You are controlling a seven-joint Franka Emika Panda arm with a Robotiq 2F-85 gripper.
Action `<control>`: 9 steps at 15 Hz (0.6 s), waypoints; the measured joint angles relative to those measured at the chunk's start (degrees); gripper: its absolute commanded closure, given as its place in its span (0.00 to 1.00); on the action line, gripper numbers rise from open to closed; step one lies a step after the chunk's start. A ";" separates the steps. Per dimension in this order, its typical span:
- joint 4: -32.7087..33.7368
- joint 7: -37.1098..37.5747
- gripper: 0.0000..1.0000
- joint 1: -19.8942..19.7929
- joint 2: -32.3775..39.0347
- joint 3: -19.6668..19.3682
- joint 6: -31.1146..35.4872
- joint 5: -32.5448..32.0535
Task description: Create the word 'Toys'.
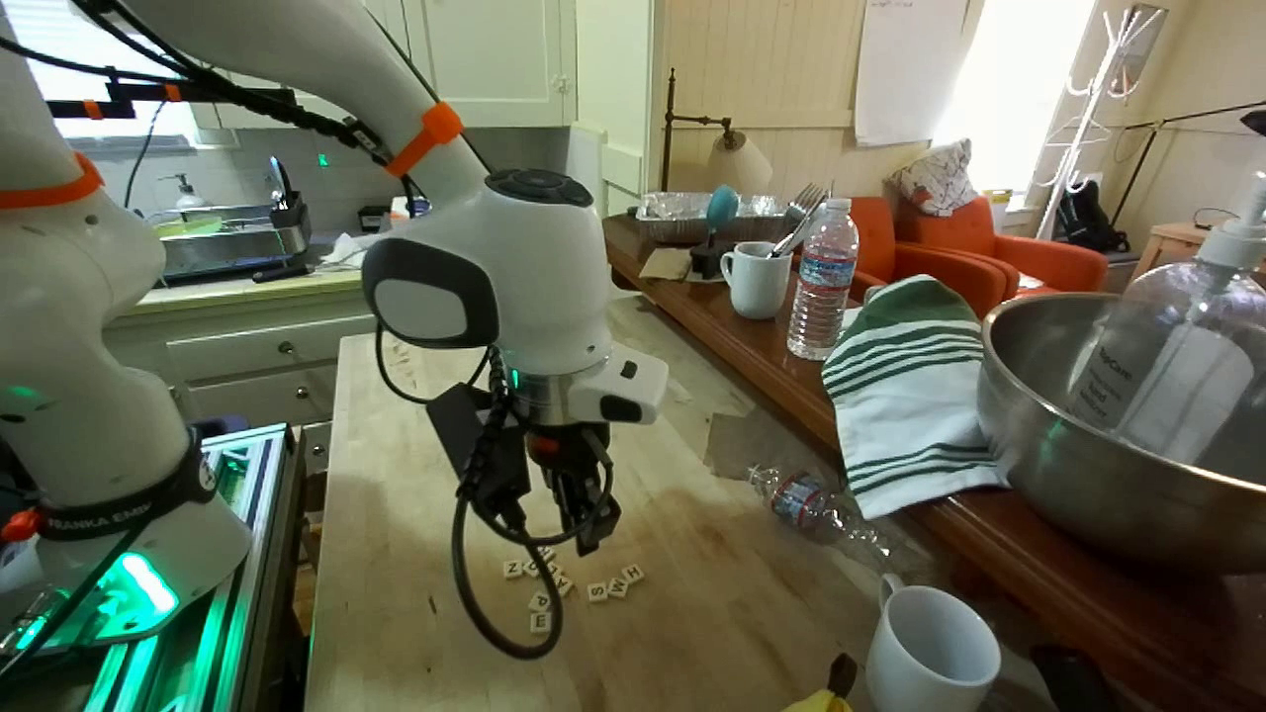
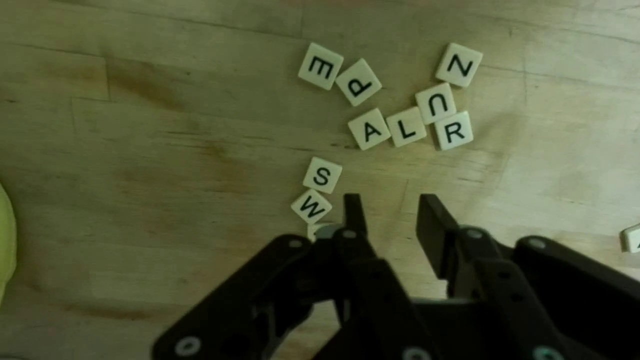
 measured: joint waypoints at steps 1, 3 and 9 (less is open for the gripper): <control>0.21 -1.19 1.00 -0.17 0.52 0.23 0.81 1.14; 0.76 -2.94 1.00 -0.56 1.72 0.60 1.83 2.91; 2.72 -4.16 1.00 -2.49 5.72 2.14 4.79 5.34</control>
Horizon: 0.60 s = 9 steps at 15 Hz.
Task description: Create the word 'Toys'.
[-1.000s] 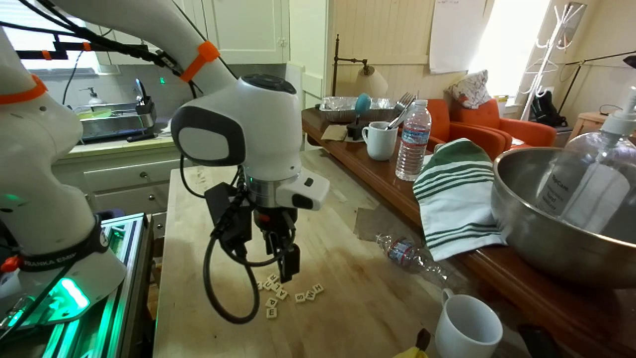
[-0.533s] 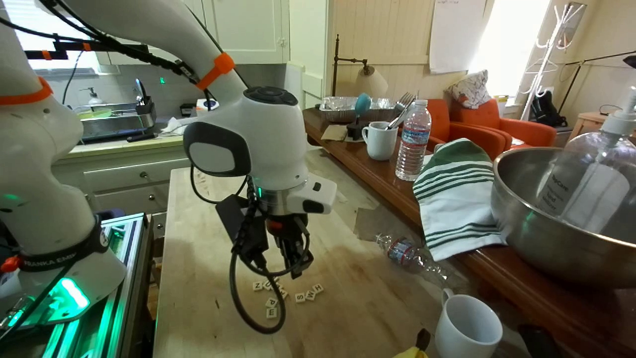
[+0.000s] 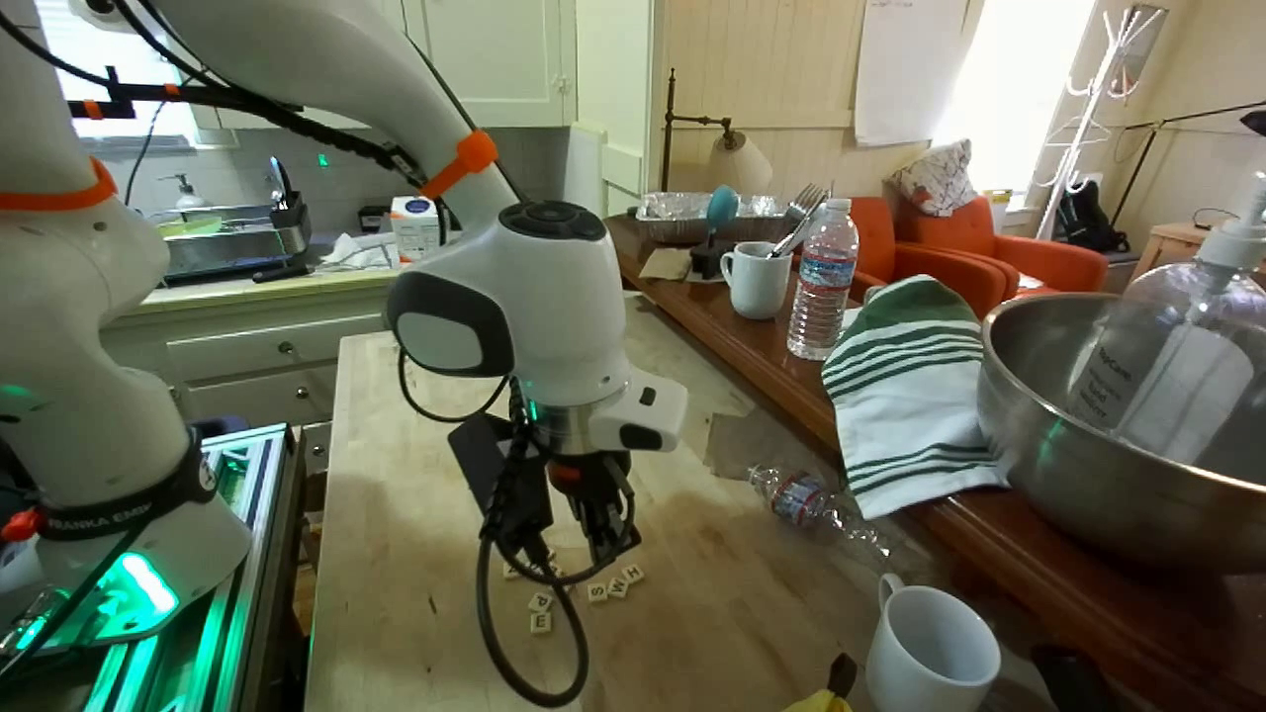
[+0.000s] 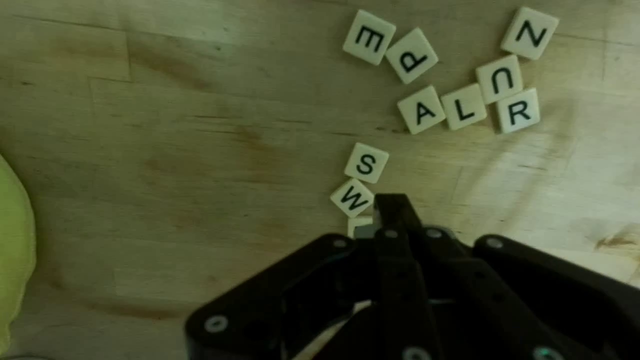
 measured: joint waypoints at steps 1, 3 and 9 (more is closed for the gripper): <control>0.34 0.00 1.00 -0.10 0.82 -0.02 0.71 0.05; 1.01 0.00 1.00 -0.30 2.43 -0.03 1.71 0.05; 2.32 -2.87 1.00 -0.49 5.47 -0.03 2.14 -0.08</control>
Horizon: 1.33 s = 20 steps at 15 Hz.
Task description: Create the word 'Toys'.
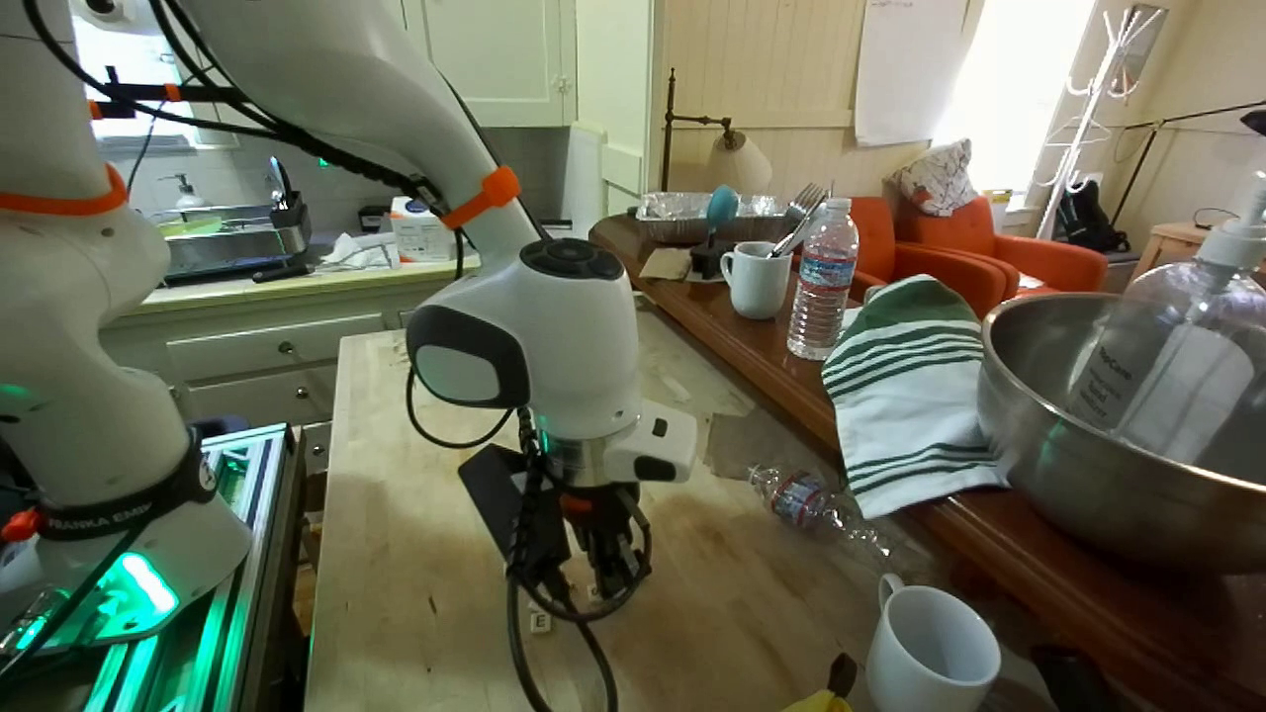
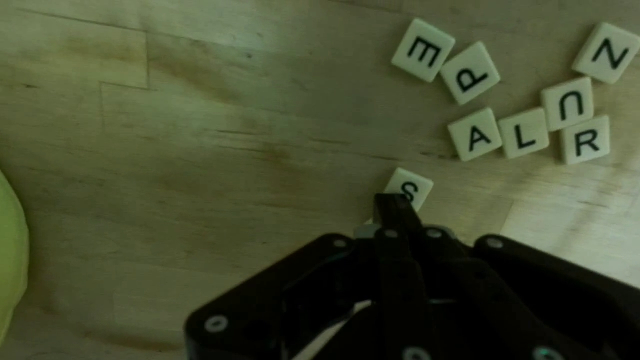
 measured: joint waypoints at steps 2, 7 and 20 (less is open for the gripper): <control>0.30 -1.46 1.00 -0.03 0.38 0.00 0.00 0.00; 0.41 -4.39 1.00 -0.37 0.46 0.00 0.00 0.00; 0.49 16.92 1.00 -1.54 0.48 1.32 0.01 -11.15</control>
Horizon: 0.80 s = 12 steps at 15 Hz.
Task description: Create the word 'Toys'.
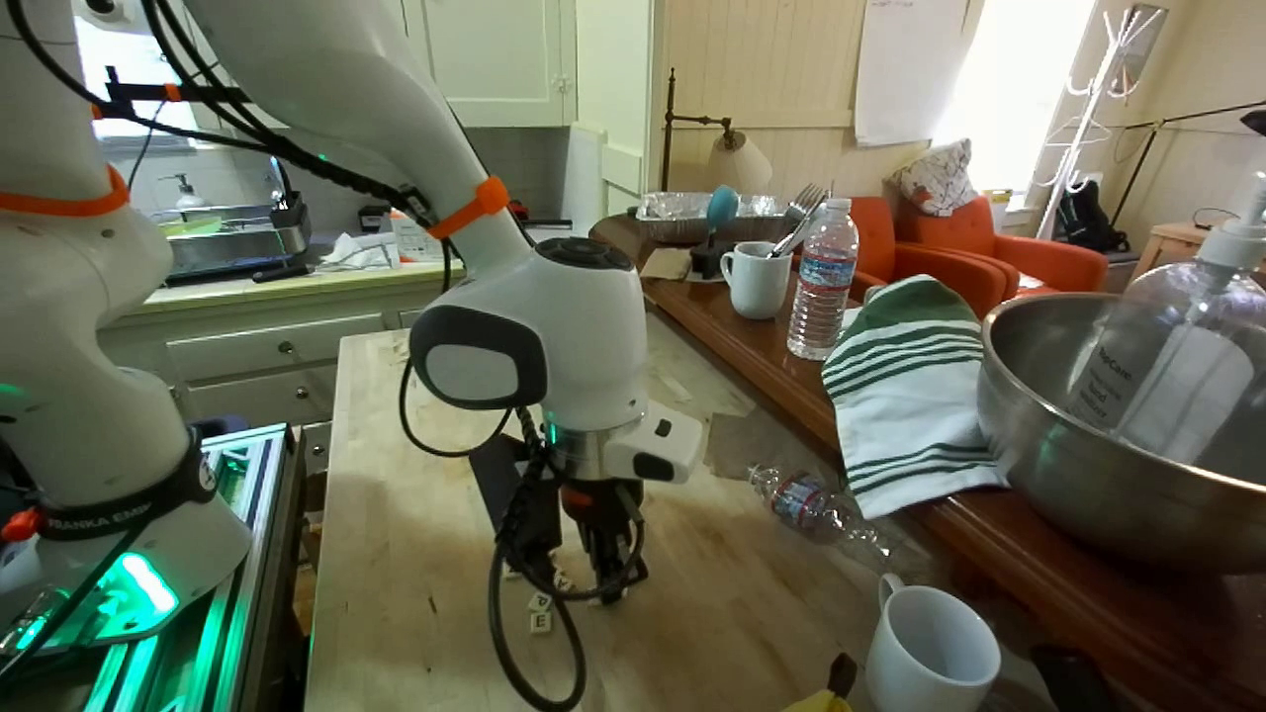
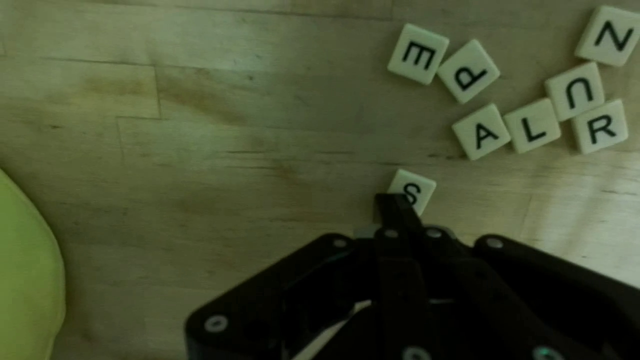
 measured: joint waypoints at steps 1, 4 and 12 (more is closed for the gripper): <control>-0.01 2.49 1.00 0.16 -0.01 0.00 0.00 -1.17; -0.12 9.04 1.00 0.64 -0.13 0.04 -0.14 -3.49; -0.61 29.81 1.00 4.75 -1.00 -0.17 -2.83 -9.99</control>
